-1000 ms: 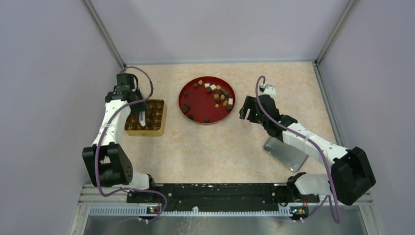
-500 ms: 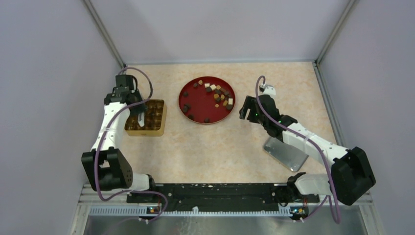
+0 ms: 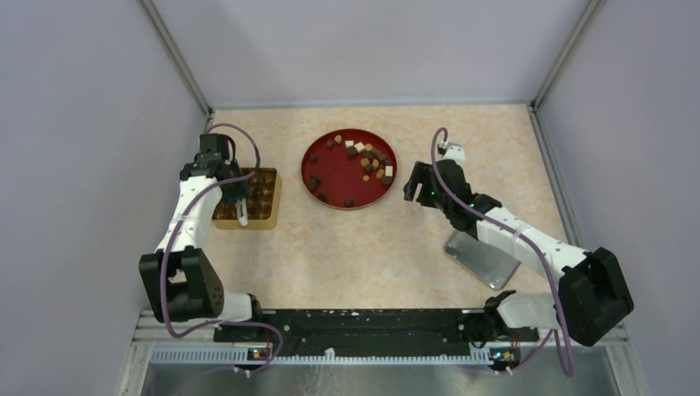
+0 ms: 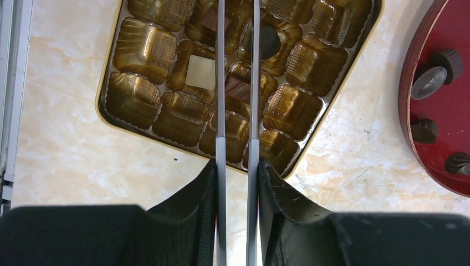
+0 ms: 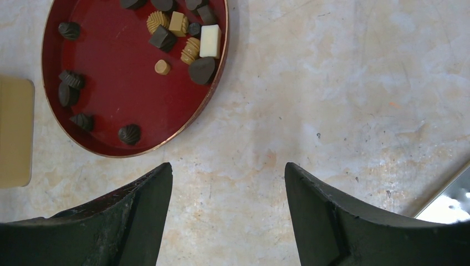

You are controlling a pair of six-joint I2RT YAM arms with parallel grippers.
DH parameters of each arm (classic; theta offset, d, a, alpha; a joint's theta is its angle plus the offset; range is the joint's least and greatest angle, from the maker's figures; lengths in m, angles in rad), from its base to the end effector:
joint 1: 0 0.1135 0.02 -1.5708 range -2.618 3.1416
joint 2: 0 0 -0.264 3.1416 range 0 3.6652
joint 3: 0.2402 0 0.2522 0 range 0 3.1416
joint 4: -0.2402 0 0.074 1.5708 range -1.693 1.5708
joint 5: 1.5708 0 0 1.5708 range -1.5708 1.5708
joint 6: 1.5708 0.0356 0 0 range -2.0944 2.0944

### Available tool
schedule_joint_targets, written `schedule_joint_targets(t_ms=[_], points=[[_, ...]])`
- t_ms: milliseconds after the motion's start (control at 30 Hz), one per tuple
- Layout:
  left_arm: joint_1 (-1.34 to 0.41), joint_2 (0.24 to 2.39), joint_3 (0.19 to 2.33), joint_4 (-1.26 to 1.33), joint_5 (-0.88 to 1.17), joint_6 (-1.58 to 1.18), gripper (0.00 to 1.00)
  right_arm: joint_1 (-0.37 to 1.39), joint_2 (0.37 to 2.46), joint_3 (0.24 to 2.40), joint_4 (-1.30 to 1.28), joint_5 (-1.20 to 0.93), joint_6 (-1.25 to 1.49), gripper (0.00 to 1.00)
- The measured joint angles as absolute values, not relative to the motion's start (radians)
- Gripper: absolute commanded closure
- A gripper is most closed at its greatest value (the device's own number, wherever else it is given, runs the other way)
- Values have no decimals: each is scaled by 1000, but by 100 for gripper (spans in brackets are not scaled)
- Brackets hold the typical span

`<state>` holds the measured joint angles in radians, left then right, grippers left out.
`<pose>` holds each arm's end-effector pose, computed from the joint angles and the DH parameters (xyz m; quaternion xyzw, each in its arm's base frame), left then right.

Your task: Pack the chocolate

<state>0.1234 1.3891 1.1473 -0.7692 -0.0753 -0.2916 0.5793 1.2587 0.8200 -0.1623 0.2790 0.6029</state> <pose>0.2802 0.0374 0.2800 -0.2080 0.9377 0.0129 0.2781 0.2359 0.1426 0.2538 0.0752 0.8753 0.1551 0.4518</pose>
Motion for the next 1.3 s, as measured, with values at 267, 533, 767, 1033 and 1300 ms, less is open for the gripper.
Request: schedule_joint_targets(t_ms=[267, 533, 767, 1033, 1300], points=[[123, 1379, 1147, -766, -76, -294, 69, 579, 1246, 819, -163, 279, 603, 27], [123, 1375, 1147, -770, -76, -294, 58, 579, 1243, 819, -163, 279, 604, 27], [123, 1364, 1148, -776, -74, -293, 70, 579, 1234, 818, -163, 279, 604, 27], [123, 1330, 1184, -808, -40, -289, 88, 579, 1231, 818, -163, 279, 604, 27], [34, 1301, 1299, -804, 65, -287, 88, 579, 1228, 818, -164, 281, 604, 27]])
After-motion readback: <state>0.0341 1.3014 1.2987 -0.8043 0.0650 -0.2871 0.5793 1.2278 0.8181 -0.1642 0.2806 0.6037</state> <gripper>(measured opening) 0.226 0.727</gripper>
